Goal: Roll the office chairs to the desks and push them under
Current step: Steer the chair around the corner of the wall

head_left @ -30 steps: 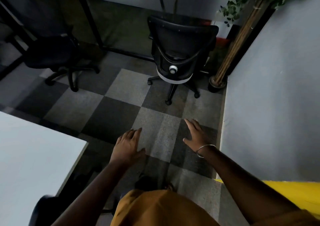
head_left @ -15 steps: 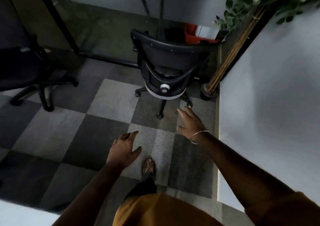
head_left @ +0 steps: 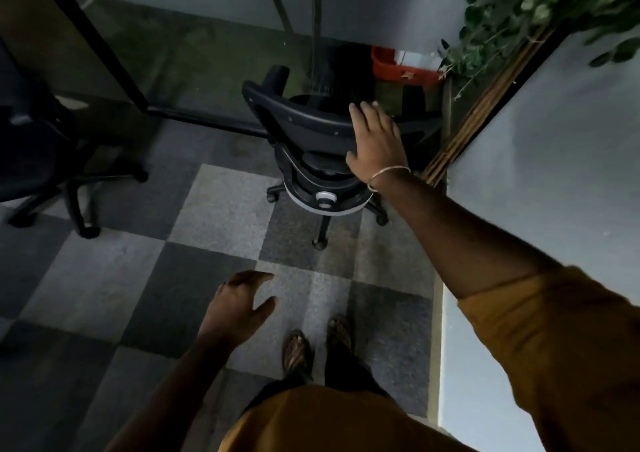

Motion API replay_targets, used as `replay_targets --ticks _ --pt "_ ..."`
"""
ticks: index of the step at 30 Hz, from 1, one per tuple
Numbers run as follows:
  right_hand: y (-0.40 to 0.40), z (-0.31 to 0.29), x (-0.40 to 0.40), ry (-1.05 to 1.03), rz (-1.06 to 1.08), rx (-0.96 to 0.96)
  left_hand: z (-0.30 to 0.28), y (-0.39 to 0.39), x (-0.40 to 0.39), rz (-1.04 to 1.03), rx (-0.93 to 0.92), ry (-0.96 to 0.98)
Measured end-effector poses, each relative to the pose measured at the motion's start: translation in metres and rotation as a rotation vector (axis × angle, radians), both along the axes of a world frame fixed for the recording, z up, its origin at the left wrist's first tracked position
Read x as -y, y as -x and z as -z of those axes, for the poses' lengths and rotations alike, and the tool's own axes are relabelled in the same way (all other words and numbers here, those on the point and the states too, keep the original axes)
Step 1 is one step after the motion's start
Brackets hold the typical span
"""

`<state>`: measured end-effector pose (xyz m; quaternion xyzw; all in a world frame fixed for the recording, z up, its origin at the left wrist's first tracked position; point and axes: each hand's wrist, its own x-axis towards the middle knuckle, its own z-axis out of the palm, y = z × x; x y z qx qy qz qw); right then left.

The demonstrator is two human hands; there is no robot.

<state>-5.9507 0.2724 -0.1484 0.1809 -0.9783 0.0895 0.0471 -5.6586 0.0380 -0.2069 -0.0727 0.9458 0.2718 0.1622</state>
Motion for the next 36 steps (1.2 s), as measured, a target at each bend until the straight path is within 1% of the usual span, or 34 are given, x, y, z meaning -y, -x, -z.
replay_targets --ticks 2,5,7,9,14,18,23,28,33,36 --pt "0.026 0.008 -0.006 -0.03 0.019 -0.022 -0.002 0.008 -0.011 -0.018 0.009 0.019" --pt "0.051 0.029 -0.017 -0.098 0.046 0.011 0.002 0.019 -0.024 -0.013 0.0 0.016" --pt "0.065 0.029 -0.016 -0.086 0.04 0.025 0.007 0.023 -0.031 0.004 -0.003 0.02" --pt "0.075 0.021 -0.016 -0.078 0.018 0.09 0.012 0.026 -0.041 0.024 -0.008 0.02" --pt "0.069 0.029 -0.024 -0.016 0.009 0.115 0.012 0.029 -0.062 0.036 -0.007 0.022" --pt "0.057 0.033 -0.03 0.024 0.003 0.155 0.008 0.026 -0.064 0.029 -0.021 0.013" --pt "0.016 0.034 -0.036 0.043 0.002 0.17 0.003 0.014 -0.061 0.063 -0.039 0.008" --pt "-0.061 0.04 -0.045 0.11 -0.011 0.154 0.001 -0.003 -0.049 0.102 -0.083 -0.025" --pt "-0.137 0.051 -0.059 0.087 -0.014 0.092 -0.003 -0.035 -0.034 0.105 -0.154 -0.039" --pt "-0.169 0.048 -0.078 0.072 -0.04 0.094 -0.007 -0.061 -0.026 0.061 -0.193 -0.06"
